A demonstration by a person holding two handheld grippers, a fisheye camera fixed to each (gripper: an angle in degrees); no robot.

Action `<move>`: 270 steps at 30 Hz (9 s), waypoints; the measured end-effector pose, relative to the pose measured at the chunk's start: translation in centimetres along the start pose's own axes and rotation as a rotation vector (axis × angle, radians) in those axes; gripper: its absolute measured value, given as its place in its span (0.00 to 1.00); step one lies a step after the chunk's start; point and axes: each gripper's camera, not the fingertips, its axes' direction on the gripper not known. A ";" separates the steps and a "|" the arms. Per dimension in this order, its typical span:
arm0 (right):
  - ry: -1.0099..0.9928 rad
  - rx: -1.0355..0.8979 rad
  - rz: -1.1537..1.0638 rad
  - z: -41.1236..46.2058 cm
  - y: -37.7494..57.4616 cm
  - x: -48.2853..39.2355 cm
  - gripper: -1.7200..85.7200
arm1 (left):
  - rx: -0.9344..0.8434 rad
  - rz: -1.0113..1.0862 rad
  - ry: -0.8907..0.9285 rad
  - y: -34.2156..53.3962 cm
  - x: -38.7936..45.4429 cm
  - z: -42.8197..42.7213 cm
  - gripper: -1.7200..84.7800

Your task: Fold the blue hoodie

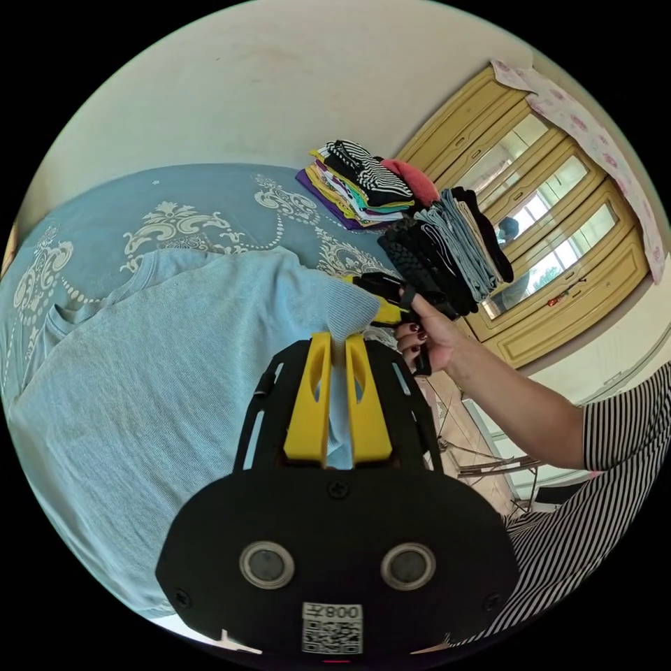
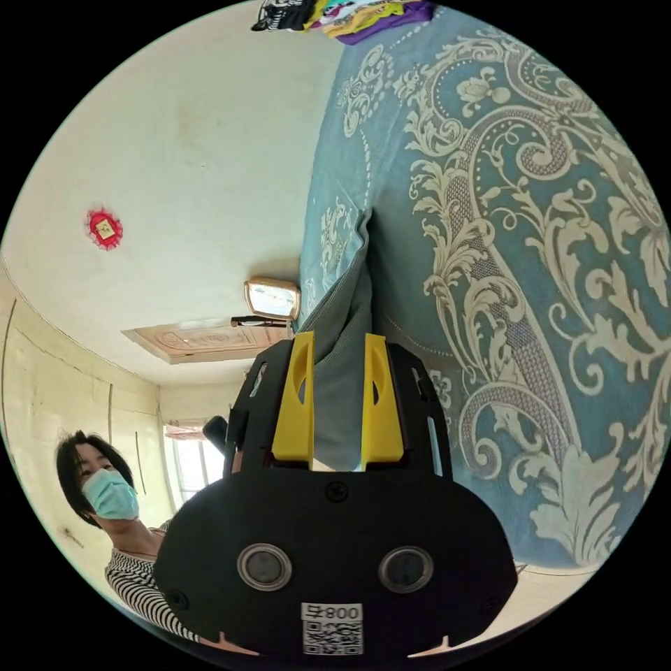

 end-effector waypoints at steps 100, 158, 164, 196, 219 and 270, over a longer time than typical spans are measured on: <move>0.196 -0.515 -0.353 66.4 4.4 -20.3 0.05 | 0.563 -0.826 0.109 49.2 -38.5 -31.8 0.05; 0.612 -0.996 -0.847 77.6 24.2 -18.2 0.03 | 0.562 -0.914 -0.030 59.4 -43.5 -39.7 0.04; 0.585 -0.998 -0.831 77.0 25.2 -17.7 0.02 | 0.593 -0.976 -0.160 58.6 -39.8 -40.4 0.03; 0.855 -0.621 -1.275 62.4 39.6 -15.9 0.02 | 0.056 -0.452 -0.489 30.6 -30.7 -28.5 0.02; 0.564 -0.532 -0.735 47.9 30.2 -13.5 0.02 | 0.118 -0.438 -0.423 27.7 -18.1 -26.7 0.02; -0.028 -0.575 -0.021 39.6 11.1 -0.8 0.18 | -0.057 -0.040 -0.576 30.6 -8.9 -13.6 0.07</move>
